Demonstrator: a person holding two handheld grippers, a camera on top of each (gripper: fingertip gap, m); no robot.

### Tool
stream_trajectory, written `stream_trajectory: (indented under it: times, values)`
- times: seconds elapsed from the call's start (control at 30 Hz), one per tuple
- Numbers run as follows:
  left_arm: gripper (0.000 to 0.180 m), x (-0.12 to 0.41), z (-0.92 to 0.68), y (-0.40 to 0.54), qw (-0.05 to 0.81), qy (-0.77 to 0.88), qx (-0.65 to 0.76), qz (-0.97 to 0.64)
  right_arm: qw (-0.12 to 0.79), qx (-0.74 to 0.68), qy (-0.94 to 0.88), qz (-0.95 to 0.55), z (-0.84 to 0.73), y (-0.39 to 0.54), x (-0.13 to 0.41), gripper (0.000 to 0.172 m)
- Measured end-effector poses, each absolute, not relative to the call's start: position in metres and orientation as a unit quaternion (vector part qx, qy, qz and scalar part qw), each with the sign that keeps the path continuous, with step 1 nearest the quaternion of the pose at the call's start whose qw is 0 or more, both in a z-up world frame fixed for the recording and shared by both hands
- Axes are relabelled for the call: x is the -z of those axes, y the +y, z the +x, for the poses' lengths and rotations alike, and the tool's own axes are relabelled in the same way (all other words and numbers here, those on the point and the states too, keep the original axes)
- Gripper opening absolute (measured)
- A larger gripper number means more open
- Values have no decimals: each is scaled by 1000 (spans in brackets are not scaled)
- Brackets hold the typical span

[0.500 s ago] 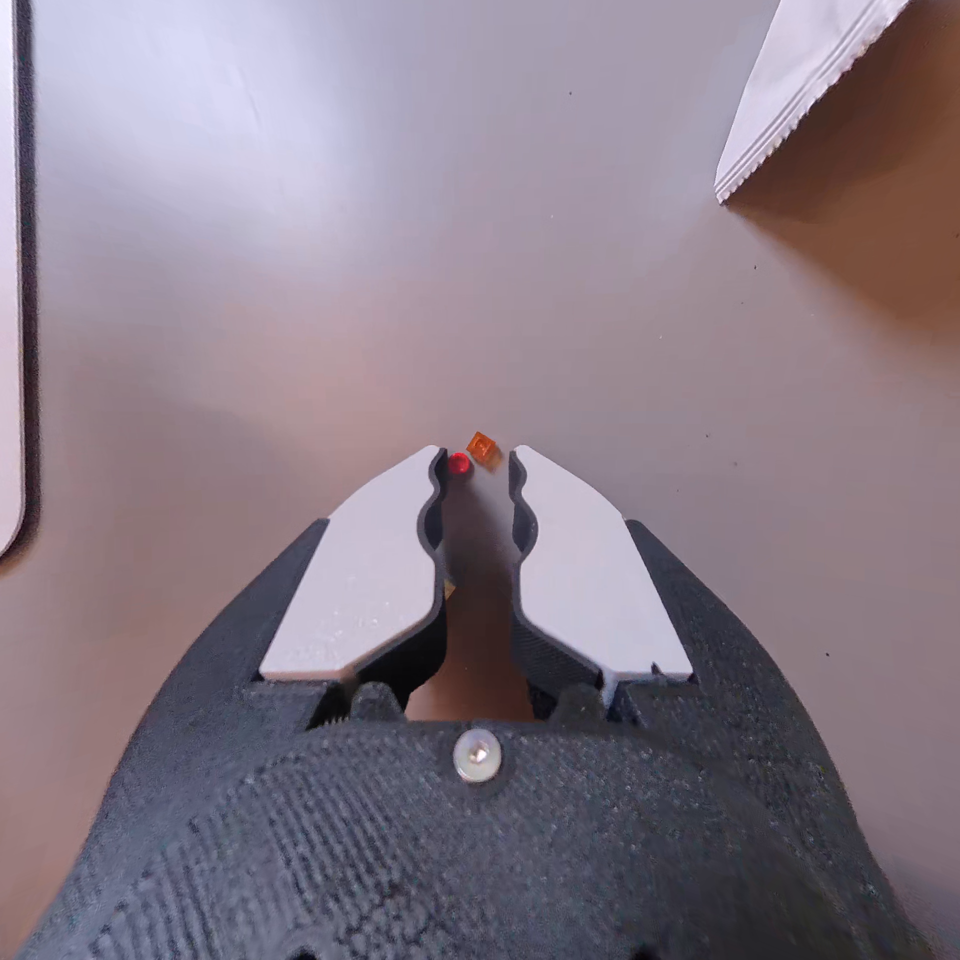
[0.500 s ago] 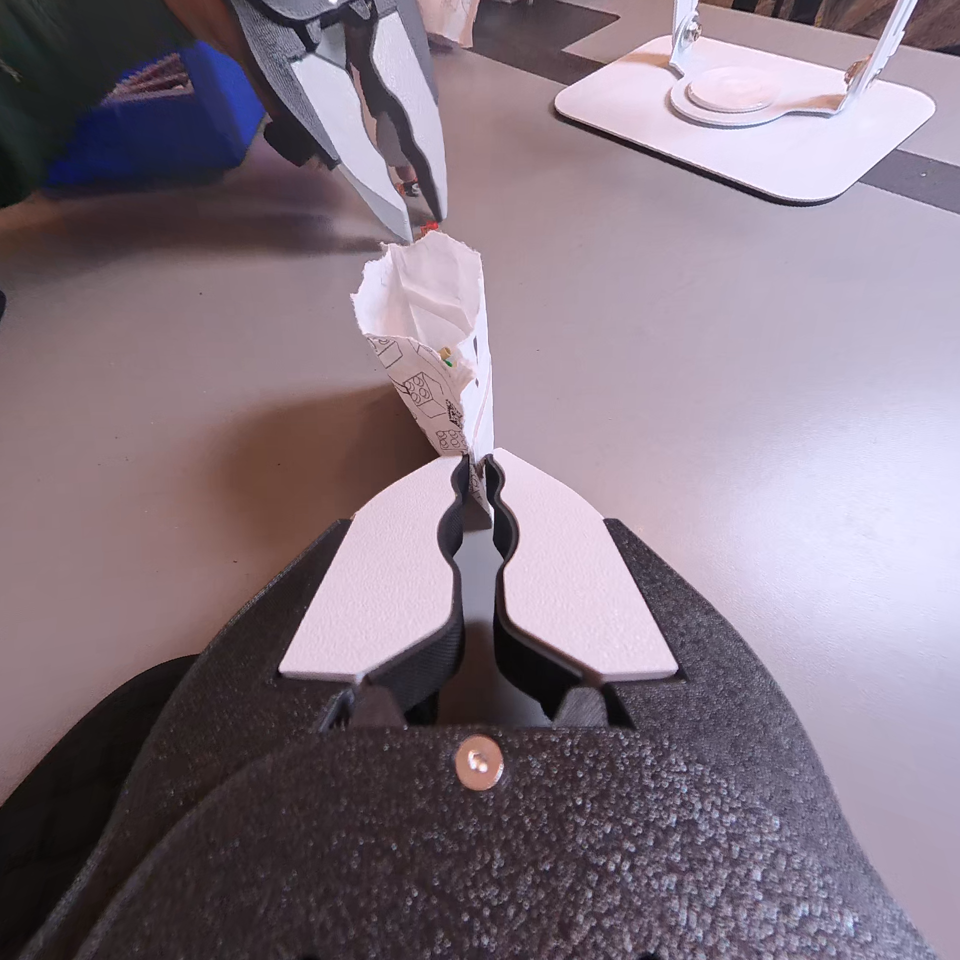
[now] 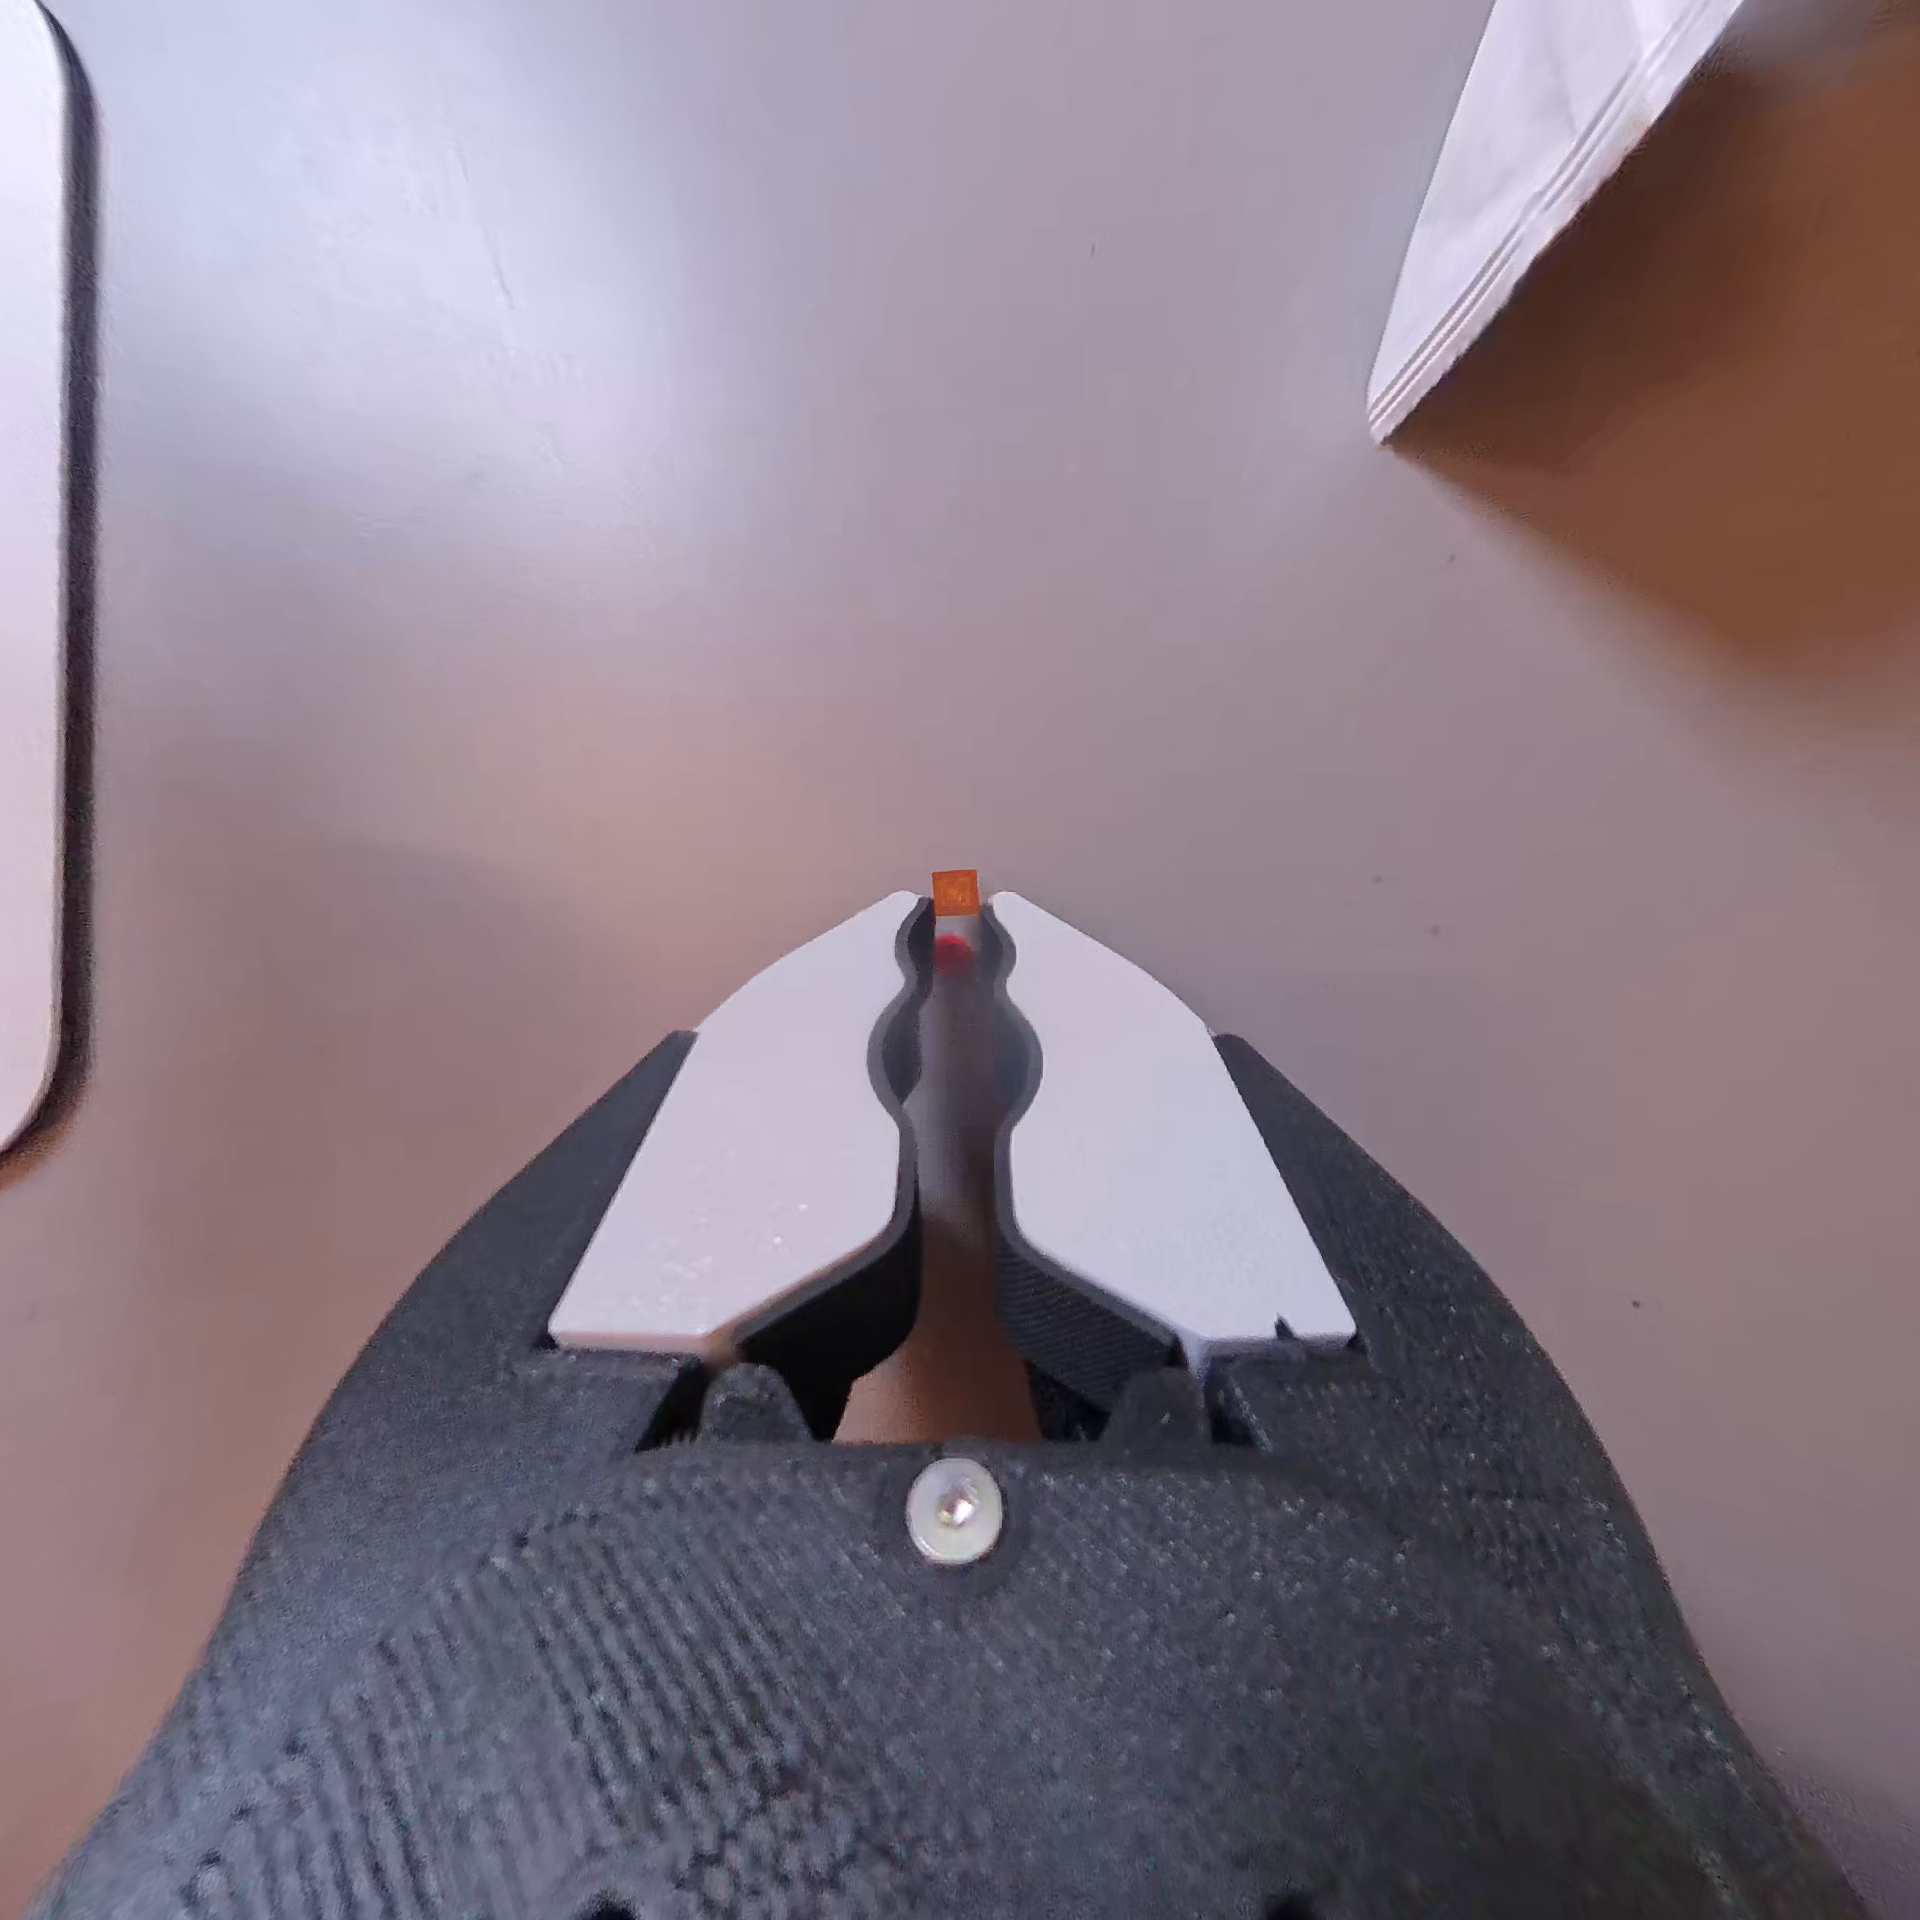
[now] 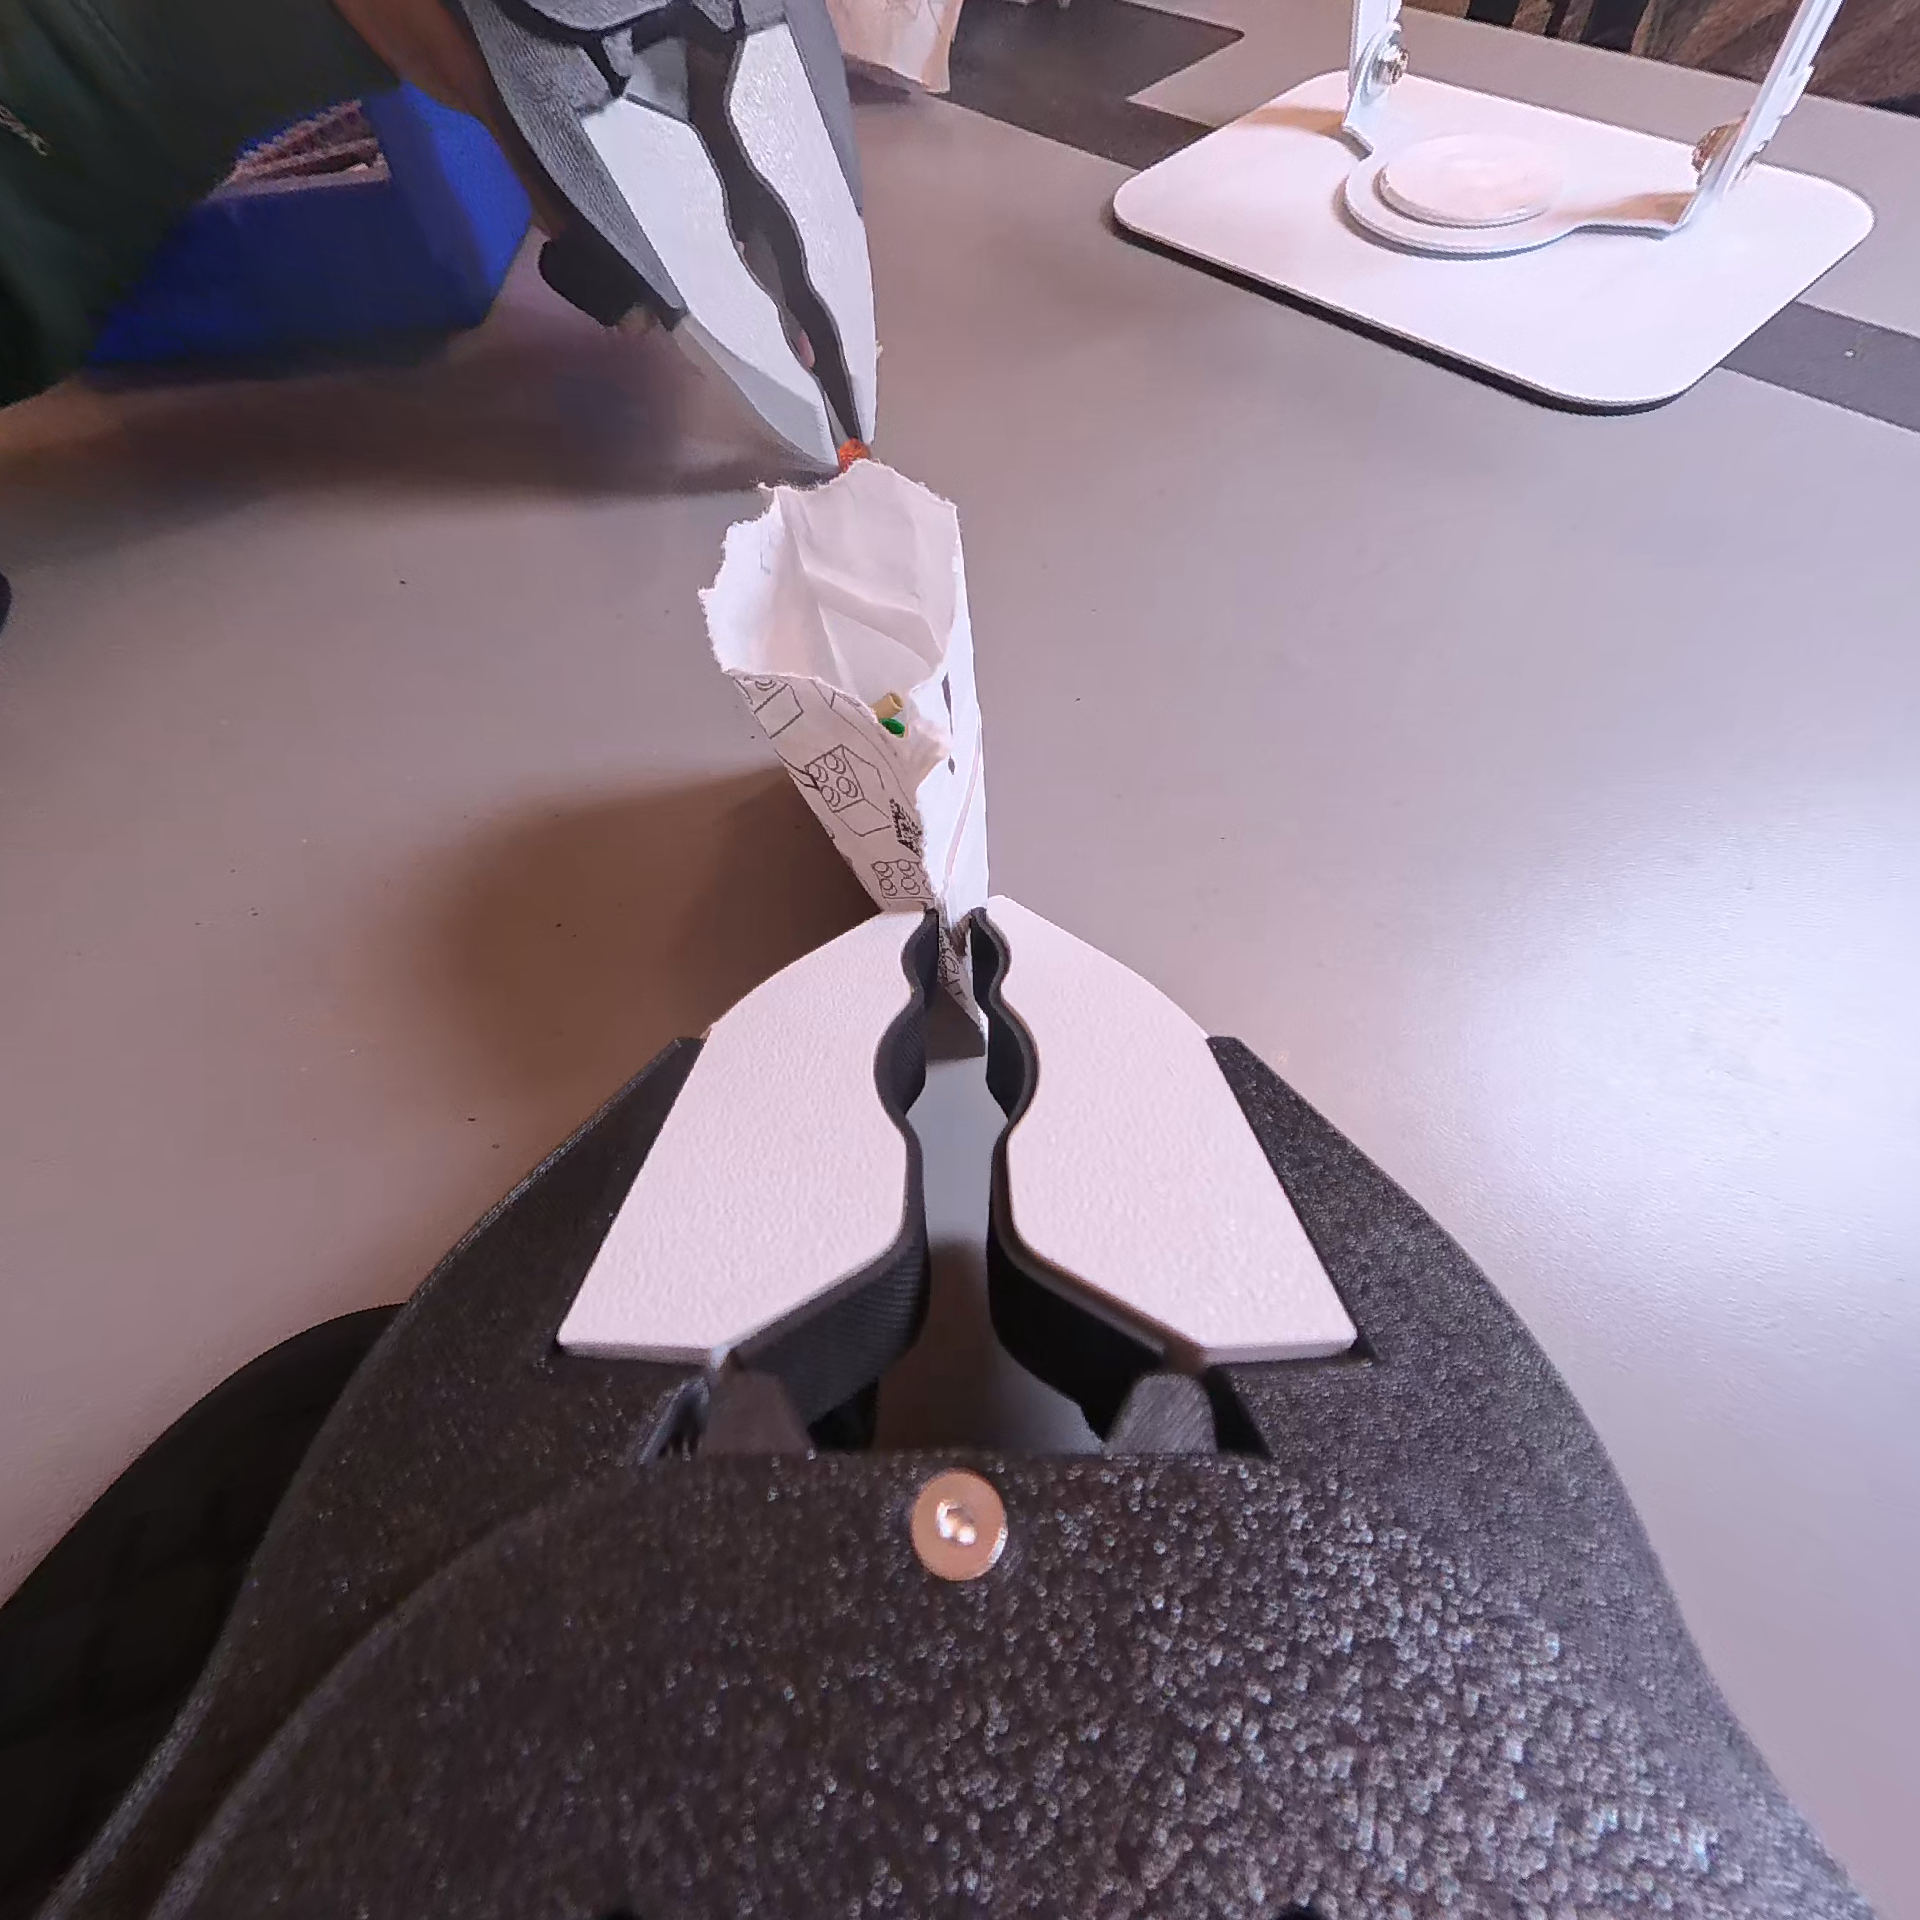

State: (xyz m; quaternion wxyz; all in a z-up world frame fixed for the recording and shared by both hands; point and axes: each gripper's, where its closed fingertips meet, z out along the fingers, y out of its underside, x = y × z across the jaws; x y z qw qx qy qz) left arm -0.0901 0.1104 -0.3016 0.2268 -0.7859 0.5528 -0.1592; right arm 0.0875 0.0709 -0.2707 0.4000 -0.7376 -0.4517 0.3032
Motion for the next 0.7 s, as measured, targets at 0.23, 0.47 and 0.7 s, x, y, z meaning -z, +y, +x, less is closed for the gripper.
stream_trajectory:
  times: [0.23,0.47,0.7]
  values:
    - [8,229,-11,86,332,593,245,-692,398,-302,-453,-738,87,71,271,6]
    - [24,227,54,58,317,670,224,-633,402,-300,-457,-735,87,69,271,5]
    - [27,220,28,71,344,654,186,-648,401,-301,-456,-736,89,70,271,6]
